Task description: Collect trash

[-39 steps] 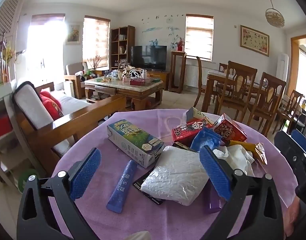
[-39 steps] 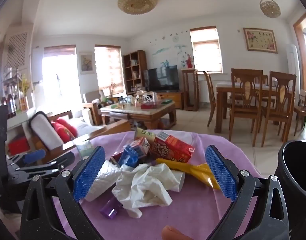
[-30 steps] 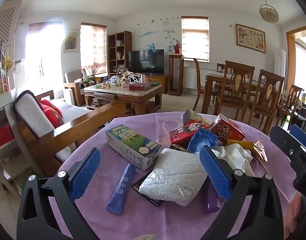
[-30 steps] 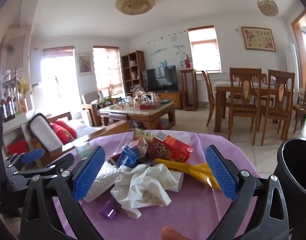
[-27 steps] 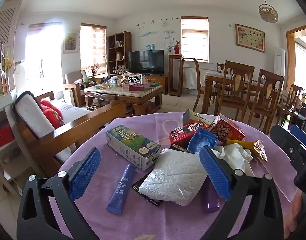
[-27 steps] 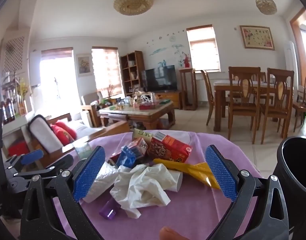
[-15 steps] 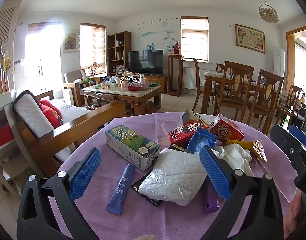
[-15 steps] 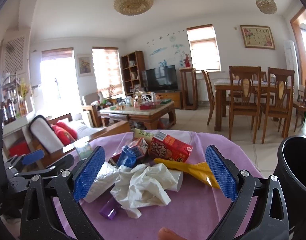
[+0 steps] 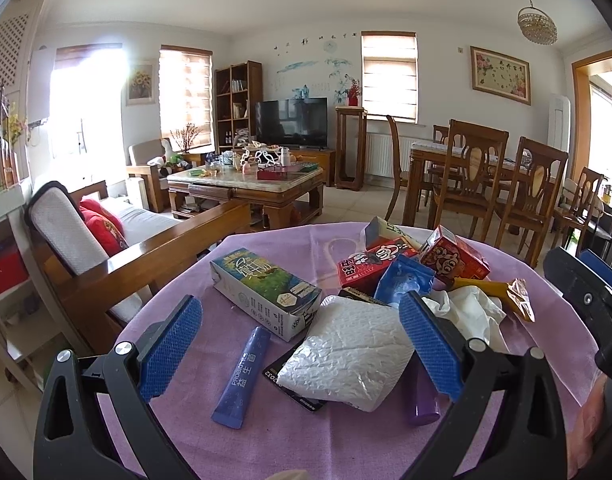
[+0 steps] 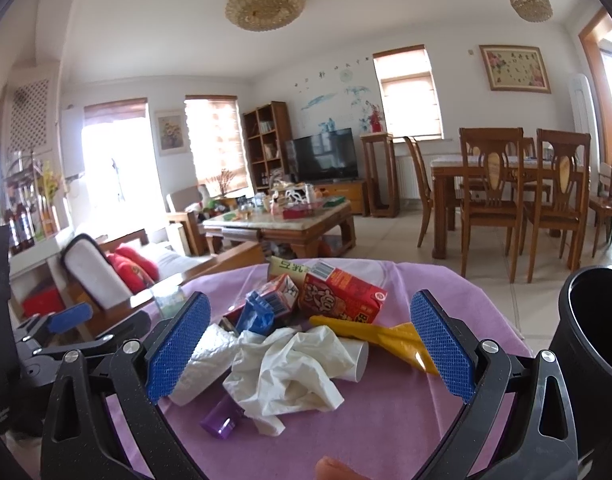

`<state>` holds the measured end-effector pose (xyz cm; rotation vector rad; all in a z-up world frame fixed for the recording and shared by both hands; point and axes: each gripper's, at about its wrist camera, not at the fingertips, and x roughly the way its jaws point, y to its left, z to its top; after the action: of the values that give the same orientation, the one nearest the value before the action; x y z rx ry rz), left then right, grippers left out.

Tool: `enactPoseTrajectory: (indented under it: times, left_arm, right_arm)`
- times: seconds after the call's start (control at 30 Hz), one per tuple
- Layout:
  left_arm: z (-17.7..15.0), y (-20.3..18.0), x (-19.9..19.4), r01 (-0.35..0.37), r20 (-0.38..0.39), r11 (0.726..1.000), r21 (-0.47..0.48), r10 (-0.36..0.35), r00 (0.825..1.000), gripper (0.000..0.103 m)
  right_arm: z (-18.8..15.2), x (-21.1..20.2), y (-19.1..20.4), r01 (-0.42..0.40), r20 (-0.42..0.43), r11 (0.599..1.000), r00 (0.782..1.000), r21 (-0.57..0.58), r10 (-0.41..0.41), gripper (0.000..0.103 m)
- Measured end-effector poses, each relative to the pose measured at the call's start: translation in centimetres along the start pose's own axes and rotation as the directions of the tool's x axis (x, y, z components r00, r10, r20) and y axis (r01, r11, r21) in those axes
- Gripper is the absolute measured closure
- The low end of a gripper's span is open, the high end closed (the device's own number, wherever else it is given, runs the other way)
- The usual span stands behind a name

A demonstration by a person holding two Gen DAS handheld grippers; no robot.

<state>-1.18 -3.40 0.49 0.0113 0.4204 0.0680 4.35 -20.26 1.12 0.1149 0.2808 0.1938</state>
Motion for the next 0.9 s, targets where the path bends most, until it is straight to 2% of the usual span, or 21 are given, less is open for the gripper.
enactPoseTrajectory:
  times: [0.9]
  left_arm:
    - [0.04, 0.09, 0.41, 0.010, -0.014, 1.000, -0.015, -0.010, 1.000, 0.005]
  right_arm:
    - [-0.54, 0.13, -0.37, -0.009, -0.013, 0.999, 1.000, 0.040, 0.010, 0.004]
